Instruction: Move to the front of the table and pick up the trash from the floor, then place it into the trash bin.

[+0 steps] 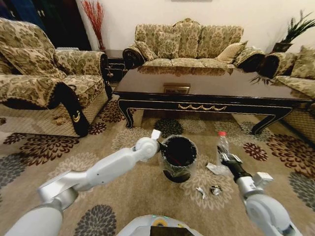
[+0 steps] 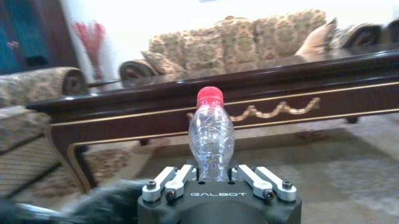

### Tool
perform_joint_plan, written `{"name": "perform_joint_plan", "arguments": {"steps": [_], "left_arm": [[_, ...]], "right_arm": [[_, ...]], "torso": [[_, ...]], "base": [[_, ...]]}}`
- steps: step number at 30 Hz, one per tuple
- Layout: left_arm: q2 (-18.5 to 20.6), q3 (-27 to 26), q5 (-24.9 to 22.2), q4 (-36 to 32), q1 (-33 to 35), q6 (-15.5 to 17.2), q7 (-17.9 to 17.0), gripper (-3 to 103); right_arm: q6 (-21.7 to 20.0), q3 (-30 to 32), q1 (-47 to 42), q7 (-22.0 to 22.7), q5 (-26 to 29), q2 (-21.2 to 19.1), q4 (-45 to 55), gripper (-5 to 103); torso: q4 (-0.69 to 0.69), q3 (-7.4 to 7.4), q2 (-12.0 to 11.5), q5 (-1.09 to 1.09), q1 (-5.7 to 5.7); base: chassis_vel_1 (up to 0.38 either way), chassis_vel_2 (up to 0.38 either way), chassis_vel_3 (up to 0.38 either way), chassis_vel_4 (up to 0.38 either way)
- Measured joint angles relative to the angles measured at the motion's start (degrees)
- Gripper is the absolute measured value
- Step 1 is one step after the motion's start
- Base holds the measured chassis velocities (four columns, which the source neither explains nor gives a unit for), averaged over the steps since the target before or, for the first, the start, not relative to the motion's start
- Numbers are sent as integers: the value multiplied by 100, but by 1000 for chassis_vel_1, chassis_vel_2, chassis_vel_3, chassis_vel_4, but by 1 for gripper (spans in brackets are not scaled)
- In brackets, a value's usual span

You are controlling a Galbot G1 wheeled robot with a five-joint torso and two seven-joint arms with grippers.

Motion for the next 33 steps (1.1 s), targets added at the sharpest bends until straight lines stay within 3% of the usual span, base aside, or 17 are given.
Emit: {"name": "perform_joint_plan", "arguments": {"steps": [8,17,30,33], "left_arm": [[-499,537,-325,304,-208,-2,-382,2],[-1259,993,-454,673,-468,-4,-478,2],[-1005,1006,-540,392,-503,-3,-635,2],[-941,994,-542,345,-505,-4,-652,2]], "right_arm": [[97,-291,7,-19,-128,118,145,24],[178,-315,-78,-88,-335,372,116,24],[182,-364,-127,-135,-498,412,-7,21],[157,-376,-135,-160,-508,421,1,29]], "torso": [[-1,0,0,-1,0],[-6,0,0,0,0],[-1,0,0,0,-1],[-1,0,0,0,-1]], "base": [[0,0,0,0],[0,0,0,0],[0,0,0,0],[0,0,0,0]]}}
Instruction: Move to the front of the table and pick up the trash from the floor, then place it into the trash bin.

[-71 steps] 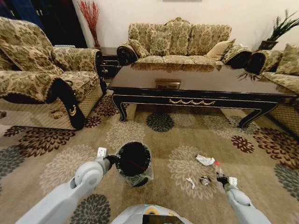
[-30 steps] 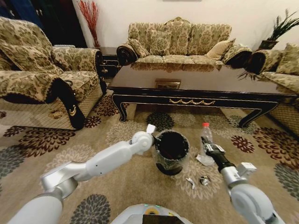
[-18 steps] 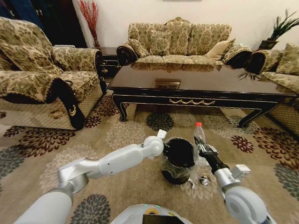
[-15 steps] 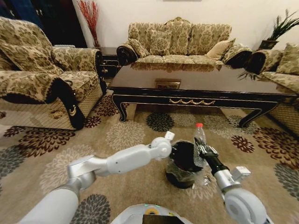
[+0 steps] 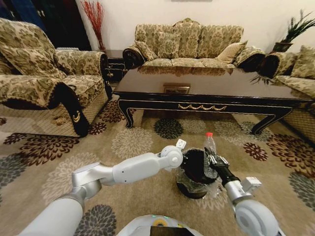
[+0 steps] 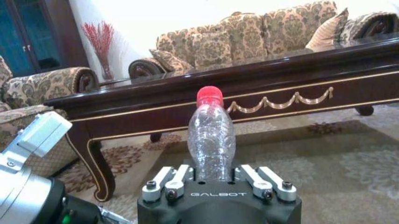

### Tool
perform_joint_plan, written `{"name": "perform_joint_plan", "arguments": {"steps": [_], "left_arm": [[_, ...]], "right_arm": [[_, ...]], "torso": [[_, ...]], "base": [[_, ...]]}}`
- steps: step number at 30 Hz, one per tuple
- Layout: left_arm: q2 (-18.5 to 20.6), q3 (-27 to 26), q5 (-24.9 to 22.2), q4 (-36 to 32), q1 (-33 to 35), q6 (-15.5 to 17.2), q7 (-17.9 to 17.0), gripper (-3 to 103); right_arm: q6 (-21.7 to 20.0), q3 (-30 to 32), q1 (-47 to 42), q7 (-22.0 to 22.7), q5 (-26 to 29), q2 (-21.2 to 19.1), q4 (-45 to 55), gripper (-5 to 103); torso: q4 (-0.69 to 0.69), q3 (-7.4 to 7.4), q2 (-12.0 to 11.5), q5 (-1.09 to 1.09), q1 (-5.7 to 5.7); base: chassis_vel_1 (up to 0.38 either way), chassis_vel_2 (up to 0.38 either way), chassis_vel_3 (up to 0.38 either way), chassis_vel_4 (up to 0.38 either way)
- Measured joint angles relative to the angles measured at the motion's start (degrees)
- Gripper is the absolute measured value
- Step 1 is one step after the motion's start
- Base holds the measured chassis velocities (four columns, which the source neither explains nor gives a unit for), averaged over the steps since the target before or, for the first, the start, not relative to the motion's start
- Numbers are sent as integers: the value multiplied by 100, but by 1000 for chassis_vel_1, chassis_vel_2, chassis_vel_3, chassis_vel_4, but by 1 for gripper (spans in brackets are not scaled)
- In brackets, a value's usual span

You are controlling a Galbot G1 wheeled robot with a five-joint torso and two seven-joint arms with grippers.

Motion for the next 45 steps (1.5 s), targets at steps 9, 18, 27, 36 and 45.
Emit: {"name": "perform_joint_plan", "arguments": {"steps": [9,18,27,36,45], "left_arm": [[158,37,-49,-93,-15,2,-35,2],[246,-24,1,-147,140,2,-59,2],[562,-286,39,-354,270,2,-62,2],[1209,-901,182,-735,758,2,62,2],[1843,-1613,667,-1075,1624,3,431,2]], "right_arm": [[-18,2,-75,-161,-252,36,53,61],[-29,-26,-111,-178,-328,104,28,93],[-21,127,-69,-180,-298,93,6,100],[102,800,94,-225,-16,-80,-367,100],[277,959,311,-294,-24,-32,-1322,100]], "torso": [[-2,0,0,0,0],[-2,0,0,0,0],[-2,0,0,0,0],[-1,0,0,-1,0],[-1,0,0,-1,0]], "base": [[0,0,0,0],[0,0,0,0],[0,0,0,0],[0,0,0,0],[0,0,0,0]]}}
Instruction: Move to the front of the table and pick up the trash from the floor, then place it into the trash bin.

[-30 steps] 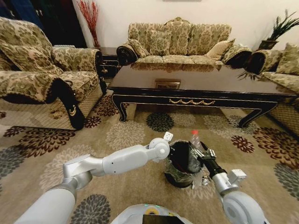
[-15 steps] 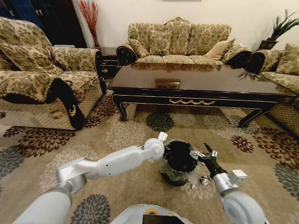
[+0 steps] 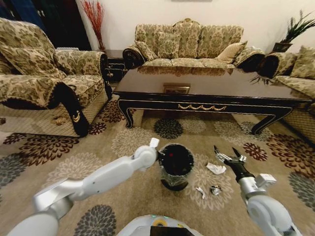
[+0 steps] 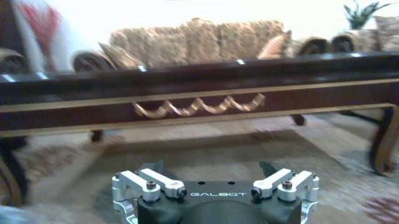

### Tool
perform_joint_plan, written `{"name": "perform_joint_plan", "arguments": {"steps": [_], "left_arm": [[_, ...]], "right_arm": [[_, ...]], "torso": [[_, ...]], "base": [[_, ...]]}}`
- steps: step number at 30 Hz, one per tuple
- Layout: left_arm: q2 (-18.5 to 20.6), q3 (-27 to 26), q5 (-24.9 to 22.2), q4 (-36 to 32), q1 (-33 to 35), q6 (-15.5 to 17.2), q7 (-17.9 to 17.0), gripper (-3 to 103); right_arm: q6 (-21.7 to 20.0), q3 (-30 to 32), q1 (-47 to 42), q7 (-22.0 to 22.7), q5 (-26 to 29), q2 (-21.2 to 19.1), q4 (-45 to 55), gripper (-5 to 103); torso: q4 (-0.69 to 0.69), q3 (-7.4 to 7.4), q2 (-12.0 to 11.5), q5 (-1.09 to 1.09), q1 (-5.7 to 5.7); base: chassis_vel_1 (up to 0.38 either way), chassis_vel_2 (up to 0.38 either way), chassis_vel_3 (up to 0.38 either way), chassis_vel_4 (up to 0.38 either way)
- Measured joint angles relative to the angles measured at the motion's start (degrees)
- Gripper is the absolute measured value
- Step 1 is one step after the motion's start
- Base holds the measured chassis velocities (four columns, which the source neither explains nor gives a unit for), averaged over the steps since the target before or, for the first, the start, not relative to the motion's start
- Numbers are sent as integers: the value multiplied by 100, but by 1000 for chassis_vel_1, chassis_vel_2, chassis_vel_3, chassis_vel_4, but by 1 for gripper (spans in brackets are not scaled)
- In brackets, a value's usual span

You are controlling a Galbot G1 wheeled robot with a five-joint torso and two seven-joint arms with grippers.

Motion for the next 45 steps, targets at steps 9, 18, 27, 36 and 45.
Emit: {"name": "perform_joint_plan", "arguments": {"steps": [9,18,27,36,45], "left_arm": [[664,-1195,369,-403,1132,0,310,2],[955,-2175,709,-685,2166,0,595,2],[1098,-2537,837,-831,2628,0,713,2],[1106,-2617,957,-922,2874,-1,755,2],[1129,-2643,1061,-981,2989,-1,800,2]], "right_arm": [[304,-276,210,-83,-323,123,-1298,100],[468,-791,431,-25,-803,829,-2311,100],[623,-853,579,3,-957,1268,-3206,100],[834,-879,652,-192,-958,1451,-3694,100],[845,-999,850,-250,-1116,1533,-3937,100]], "torso": [[1,0,0,-1,0],[0,0,0,-1,0],[-1,0,0,0,0],[0,0,0,0,0],[0,0,0,1,0]], "base": [[0,0,0,0],[0,0,0,0],[0,0,0,0],[0,0,0,0],[0,0,0,0]]}}
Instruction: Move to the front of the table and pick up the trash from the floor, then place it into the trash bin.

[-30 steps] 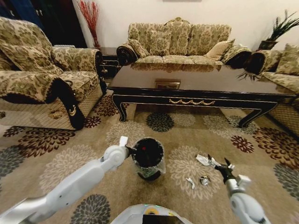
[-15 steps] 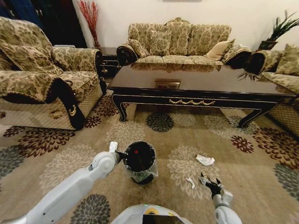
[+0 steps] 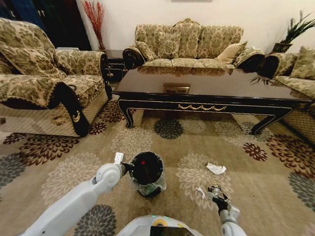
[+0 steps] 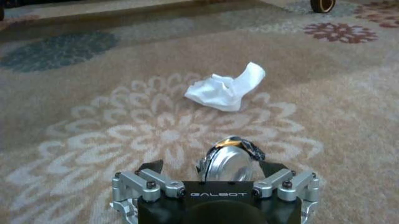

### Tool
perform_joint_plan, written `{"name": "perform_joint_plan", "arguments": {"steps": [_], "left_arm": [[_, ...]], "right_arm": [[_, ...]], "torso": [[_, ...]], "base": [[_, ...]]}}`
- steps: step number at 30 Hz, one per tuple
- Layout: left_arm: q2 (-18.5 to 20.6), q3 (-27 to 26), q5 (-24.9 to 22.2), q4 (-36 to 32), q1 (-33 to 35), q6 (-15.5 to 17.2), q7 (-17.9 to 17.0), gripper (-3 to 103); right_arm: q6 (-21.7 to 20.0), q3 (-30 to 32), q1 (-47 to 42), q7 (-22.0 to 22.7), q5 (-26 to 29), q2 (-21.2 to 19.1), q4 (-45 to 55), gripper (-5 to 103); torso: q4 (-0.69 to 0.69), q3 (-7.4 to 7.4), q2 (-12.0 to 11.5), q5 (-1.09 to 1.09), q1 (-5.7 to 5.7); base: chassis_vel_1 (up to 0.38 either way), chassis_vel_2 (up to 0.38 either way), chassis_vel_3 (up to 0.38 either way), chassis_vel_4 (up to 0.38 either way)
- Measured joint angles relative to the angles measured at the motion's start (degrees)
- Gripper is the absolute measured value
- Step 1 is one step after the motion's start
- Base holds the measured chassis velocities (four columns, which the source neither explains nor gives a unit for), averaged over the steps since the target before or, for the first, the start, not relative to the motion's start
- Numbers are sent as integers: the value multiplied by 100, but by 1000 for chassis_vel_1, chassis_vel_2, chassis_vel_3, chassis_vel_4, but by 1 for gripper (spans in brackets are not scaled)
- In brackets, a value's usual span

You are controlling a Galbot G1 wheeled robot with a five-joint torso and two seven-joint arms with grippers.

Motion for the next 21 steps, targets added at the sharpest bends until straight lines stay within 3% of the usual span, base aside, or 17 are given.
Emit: {"name": "perform_joint_plan", "arguments": {"steps": [3,5,7,13,15,18,21], "left_arm": [[18,-12,16,-35,41,0,0,2],[31,-42,29,-67,94,0,0,2],[35,-50,30,-74,104,0,0,2],[65,-157,31,-122,194,0,16,2],[69,-170,32,-128,210,0,16,2],[92,-238,49,-173,310,0,31,2],[116,-276,78,-198,364,0,40,2]], "right_arm": [[-16,-8,71,5,-9,0,-104,103],[-34,-7,133,11,-14,-12,-206,93],[-38,-6,142,11,-15,-18,-225,93],[-53,-21,275,11,-59,-53,-442,67],[-53,-24,290,11,-69,-53,-461,67],[-55,-31,328,21,-148,-56,-524,54],[-45,-31,332,24,-182,-56,-545,48]], "torso": [[0,0,0,0,0],[1,0,0,0,0],[1,0,0,0,0],[0,0,0,0,0],[0,0,0,0,0],[0,0,0,-1,0],[-1,0,0,-2,0]], "base": [[0,0,0,0],[0,0,0,0],[0,0,0,0],[0,0,0,0],[0,0,0,0],[0,0,0,0],[0,0,0,0]]}}
